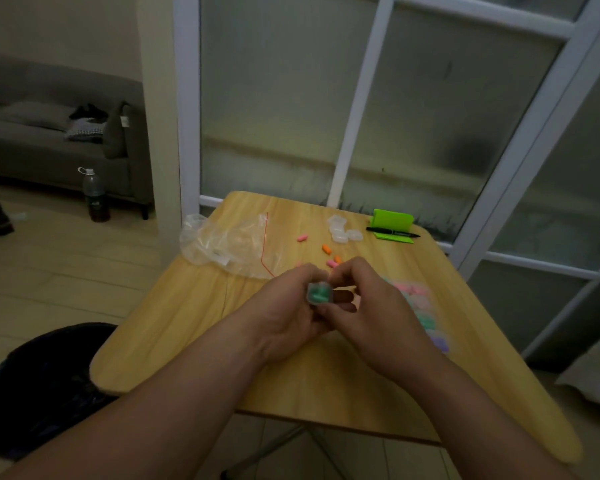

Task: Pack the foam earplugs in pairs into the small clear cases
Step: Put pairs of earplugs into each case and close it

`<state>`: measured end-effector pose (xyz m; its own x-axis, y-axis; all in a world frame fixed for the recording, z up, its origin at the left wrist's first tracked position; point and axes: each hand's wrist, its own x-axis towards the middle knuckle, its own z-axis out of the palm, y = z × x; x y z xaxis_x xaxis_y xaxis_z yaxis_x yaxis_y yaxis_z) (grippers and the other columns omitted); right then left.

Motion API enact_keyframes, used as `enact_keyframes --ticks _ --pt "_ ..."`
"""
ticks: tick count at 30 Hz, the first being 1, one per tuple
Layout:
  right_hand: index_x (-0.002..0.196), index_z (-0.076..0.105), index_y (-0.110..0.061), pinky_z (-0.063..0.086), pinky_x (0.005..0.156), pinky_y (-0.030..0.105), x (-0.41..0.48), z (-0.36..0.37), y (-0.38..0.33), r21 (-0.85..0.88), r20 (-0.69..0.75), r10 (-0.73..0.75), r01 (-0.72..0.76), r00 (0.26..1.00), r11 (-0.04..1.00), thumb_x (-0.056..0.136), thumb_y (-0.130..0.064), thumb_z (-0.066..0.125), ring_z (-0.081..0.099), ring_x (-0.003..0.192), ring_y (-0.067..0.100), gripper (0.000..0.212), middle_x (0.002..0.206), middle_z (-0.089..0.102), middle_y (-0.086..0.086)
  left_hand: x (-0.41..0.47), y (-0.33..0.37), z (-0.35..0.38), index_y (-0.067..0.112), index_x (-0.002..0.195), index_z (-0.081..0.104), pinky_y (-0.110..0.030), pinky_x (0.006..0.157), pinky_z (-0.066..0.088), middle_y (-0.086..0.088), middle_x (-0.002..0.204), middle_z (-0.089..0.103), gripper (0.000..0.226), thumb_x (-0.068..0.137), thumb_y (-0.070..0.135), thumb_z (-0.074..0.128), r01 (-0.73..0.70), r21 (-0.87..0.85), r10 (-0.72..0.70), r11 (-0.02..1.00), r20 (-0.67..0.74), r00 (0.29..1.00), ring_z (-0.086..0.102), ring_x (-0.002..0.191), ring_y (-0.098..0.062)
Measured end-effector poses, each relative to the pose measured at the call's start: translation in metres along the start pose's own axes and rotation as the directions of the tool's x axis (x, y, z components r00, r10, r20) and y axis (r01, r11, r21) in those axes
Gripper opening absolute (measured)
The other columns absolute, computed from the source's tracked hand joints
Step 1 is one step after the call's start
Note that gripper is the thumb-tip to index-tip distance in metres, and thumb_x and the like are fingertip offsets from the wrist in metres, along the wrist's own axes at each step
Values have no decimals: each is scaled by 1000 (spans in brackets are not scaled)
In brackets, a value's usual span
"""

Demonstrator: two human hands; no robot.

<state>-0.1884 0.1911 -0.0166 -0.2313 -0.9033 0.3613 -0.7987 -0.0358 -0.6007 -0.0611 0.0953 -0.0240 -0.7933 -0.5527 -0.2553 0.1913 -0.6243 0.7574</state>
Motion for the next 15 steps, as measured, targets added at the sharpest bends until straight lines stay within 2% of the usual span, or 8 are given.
enact_keyframes --ticks 2,4,6,8,12,15 --pt "118 55 -31 51 78 7 -1 -4 6 13 -2 10 -10 1000 1000 94 -27 78 63 100 -14 34 116 66 -15 -1 -4 2 -4 134 61 -42 95 61 -29 127 69 36 104 9 47 -35 44 34 998 24 999 70 119 -35" --pt "134 52 -34 47 81 4 -2 -10 12 -7 6 23 -23 1000 1000 94 -31 78 61 107 -14 48 125 64 -18 -2 -6 6 -4 131 61 -40 89 64 -29 125 70 31 104 2 47 -48 52 47 997 13 999 71 116 -35" --pt "142 50 -37 48 89 9 -4 -18 16 -27 -26 48 -48 999 998 94 -38 75 58 116 -9 55 129 62 -22 -2 -8 10 -6 128 58 -40 83 65 -29 120 71 26 105 -1 48 -69 33 70 997 -29 997 74 110 -35" --pt "138 57 -35 51 95 19 -8 -31 20 -35 -83 81 -84 993 996 96 -37 73 57 116 -8 46 128 63 -22 -1 -10 16 -5 130 55 -39 80 66 -28 112 74 27 105 -2 46 -66 27 68 997 -54 996 77 101 -32" --pt "128 65 -33 48 86 14 -22 -49 28 -80 -107 98 -107 989 991 98 -31 71 56 108 -11 30 118 64 -23 -4 -14 28 1 122 59 -36 82 65 -25 106 77 23 106 -3 43 -59 81 63 995 -49 997 78 100 -31" --pt "125 65 -35 56 85 23 -33 -57 32 -63 -100 116 -123 988 990 98 -35 72 58 108 -7 28 116 64 -24 0 -23 37 0 125 59 -38 81 65 -25 105 77 26 106 -5 43 -72 98 77 993 -49 996 78 98 -30"
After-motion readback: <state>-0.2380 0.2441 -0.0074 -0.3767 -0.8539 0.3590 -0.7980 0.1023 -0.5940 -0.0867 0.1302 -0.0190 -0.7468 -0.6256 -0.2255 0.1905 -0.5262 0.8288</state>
